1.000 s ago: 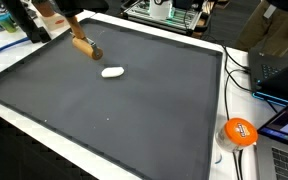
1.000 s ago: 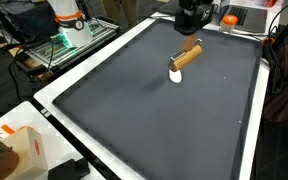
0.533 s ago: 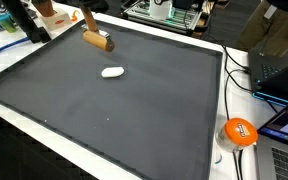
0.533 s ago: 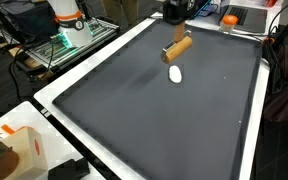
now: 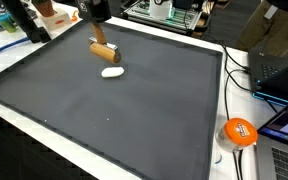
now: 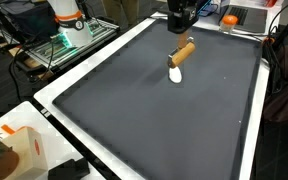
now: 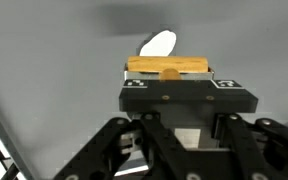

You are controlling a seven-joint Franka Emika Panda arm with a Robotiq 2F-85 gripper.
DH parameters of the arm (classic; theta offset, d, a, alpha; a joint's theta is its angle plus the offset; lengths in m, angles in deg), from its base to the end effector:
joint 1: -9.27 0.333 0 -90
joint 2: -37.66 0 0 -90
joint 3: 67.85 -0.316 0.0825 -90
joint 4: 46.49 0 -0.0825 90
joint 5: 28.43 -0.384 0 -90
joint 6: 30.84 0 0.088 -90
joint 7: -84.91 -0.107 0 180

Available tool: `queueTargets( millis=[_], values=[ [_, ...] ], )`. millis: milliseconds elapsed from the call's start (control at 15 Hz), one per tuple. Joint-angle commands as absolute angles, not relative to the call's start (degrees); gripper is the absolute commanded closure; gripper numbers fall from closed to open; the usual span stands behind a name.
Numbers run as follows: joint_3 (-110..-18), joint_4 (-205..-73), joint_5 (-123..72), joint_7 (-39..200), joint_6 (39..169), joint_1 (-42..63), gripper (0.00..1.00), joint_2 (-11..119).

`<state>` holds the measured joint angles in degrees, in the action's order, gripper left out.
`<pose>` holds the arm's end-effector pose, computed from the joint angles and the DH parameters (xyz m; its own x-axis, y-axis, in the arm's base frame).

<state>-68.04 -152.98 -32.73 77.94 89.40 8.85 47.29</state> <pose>0.6108 0.0011 0.4355 0.9848 -0.1625 0.0618 -0.1577 -0.9846 -0.0759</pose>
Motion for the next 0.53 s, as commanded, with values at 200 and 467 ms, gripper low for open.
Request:
queueTargets(
  millis=[200,467],
  values=[
    [-67.9,-155.8,-32.5,77.3,94.6,9.3,0.78,45.8],
    [-67.9,-154.2,-32.8,77.9,93.9,9.2,0.78,47.2]
  ],
)
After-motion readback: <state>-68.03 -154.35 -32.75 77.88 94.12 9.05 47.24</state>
